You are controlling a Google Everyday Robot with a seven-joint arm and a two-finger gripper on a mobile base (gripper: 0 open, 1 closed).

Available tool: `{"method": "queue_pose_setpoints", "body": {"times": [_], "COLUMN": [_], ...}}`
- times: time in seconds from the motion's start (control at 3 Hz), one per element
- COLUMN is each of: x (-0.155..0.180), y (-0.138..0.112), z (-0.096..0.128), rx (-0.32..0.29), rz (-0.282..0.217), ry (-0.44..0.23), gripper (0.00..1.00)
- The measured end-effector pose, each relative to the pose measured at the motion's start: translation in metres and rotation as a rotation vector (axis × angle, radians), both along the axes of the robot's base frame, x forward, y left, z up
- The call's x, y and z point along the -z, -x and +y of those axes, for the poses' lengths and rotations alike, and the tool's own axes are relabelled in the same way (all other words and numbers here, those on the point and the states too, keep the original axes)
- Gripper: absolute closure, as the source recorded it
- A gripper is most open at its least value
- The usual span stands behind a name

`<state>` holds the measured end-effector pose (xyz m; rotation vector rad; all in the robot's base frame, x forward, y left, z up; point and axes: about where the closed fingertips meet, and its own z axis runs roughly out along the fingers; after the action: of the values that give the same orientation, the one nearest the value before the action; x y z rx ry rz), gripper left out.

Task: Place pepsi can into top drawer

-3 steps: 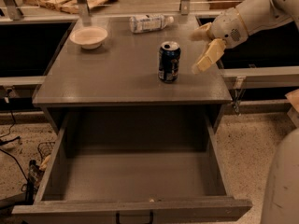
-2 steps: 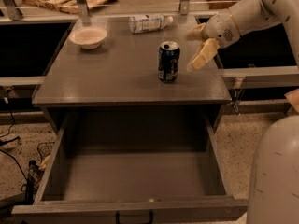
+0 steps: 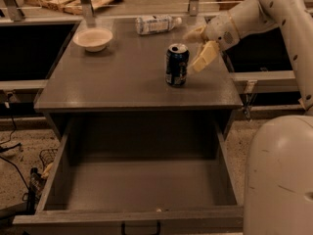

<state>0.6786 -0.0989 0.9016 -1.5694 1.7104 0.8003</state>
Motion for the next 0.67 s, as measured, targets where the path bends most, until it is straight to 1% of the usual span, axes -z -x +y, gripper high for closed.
{"method": "queue_pose_setpoints", "body": {"times": [0.33,0.67], "x": [0.012,0.028], "y": [-0.006,-0.011], "z": [0.003,0.012], "rx": [-0.001,-0.019], "rz": [0.022,0.052], "ry": [-0.026,-0.055], "gripper": [0.0,0.0]}}
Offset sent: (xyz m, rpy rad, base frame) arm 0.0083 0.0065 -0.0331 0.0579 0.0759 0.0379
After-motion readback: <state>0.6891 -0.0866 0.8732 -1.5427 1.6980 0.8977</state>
